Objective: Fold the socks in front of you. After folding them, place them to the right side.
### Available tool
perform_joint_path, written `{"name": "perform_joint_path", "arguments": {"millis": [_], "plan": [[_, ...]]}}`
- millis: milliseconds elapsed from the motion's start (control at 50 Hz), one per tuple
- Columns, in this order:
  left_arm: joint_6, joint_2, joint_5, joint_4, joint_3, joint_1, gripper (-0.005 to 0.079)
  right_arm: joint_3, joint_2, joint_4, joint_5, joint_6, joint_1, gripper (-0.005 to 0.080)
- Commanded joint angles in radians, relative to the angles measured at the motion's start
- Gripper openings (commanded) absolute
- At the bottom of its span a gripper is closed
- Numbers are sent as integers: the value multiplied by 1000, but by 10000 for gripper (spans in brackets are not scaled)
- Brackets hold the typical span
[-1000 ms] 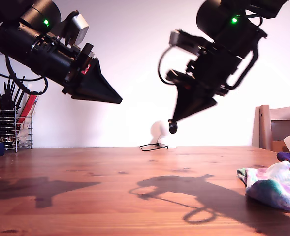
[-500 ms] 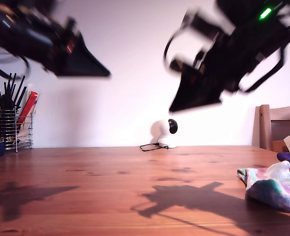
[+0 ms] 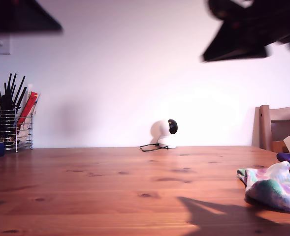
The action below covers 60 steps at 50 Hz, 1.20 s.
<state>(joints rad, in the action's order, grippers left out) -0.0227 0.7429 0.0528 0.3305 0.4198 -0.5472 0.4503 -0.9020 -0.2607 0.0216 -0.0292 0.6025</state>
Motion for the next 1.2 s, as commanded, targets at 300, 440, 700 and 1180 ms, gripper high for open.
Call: {"name": "perform_joint_path", "arguments": {"millis": [300, 440, 700, 1180], "plan": [[5, -370, -162, -241, -85, -112, -23, -75, 333, 169, 243, -29, 161, -13], [-10, -483, -166, -341, -85, -123, -23, -75, 427, 201, 251, -44, 189, -13], [-8, -541, -167, -388, -85, -122, -23, -75, 485, 250, 251, -49, 189, -13], [111, -461, -169, -390, -85, -96, -24, -75, 483, 355, 363, -39, 162, -13]]}}
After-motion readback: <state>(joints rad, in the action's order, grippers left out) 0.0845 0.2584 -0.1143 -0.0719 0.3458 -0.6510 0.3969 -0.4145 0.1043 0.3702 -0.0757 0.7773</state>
